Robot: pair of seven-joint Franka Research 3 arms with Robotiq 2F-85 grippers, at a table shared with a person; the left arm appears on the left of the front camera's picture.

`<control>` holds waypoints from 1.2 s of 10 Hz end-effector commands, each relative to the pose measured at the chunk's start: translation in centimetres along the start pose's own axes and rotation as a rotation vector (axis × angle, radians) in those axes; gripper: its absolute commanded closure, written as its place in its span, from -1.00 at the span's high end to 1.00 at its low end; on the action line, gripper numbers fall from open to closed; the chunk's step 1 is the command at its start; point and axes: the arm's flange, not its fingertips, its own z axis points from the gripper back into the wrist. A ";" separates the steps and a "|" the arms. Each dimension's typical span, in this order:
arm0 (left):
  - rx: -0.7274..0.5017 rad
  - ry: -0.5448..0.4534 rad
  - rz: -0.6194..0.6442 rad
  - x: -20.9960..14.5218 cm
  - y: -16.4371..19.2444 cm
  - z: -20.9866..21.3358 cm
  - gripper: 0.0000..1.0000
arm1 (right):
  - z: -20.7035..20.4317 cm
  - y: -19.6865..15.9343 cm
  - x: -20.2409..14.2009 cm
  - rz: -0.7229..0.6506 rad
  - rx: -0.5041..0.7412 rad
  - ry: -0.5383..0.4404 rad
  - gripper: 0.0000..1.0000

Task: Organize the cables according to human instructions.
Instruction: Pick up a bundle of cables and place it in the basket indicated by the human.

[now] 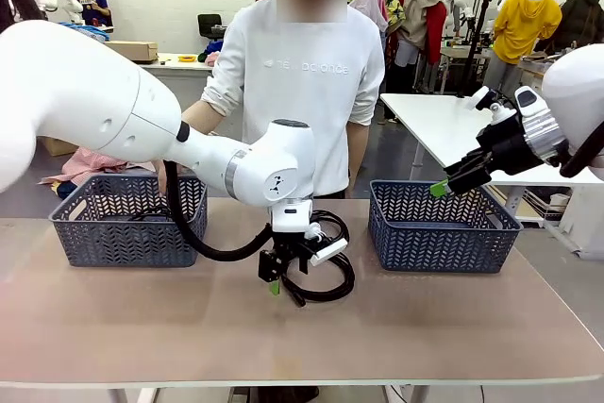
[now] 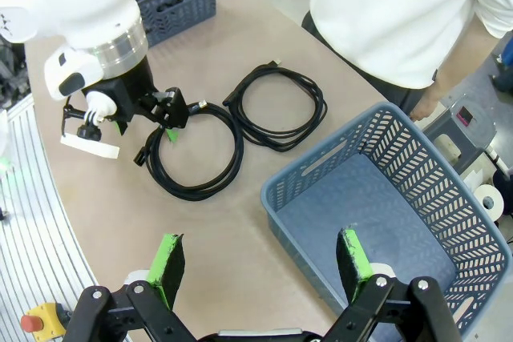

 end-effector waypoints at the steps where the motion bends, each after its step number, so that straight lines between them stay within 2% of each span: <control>1: 0.004 0.020 -0.024 -0.6 0.0 0.1 1.00 | -0.2 -0.3 -0.1 0.015 0.010 -0.029 1.00; 4: -0.009 0.040 -0.017 -1.5 0.6 -0.7 1.00 | -0.2 -0.3 -0.1 0.015 0.010 -0.029 1.00; 9: -0.021 0.003 -0.009 -2.3 0.8 -1.2 1.00 | -0.2 -0.3 -0.1 0.015 0.010 -0.029 1.00; 10: -0.026 0.001 -0.002 -2.3 0.8 -1.2 0.61 | -0.2 -0.3 -0.1 0.015 0.010 -0.029 1.00; 11: -0.024 0.000 0.002 -2.3 0.7 -1.3 0.61 | -0.2 -0.3 -0.1 0.015 0.010 -0.029 1.00; 12: -0.024 -0.002 0.006 -2.3 0.7 -1.3 0.22 | -0.2 -0.3 -0.1 0.015 0.010 -0.029 1.00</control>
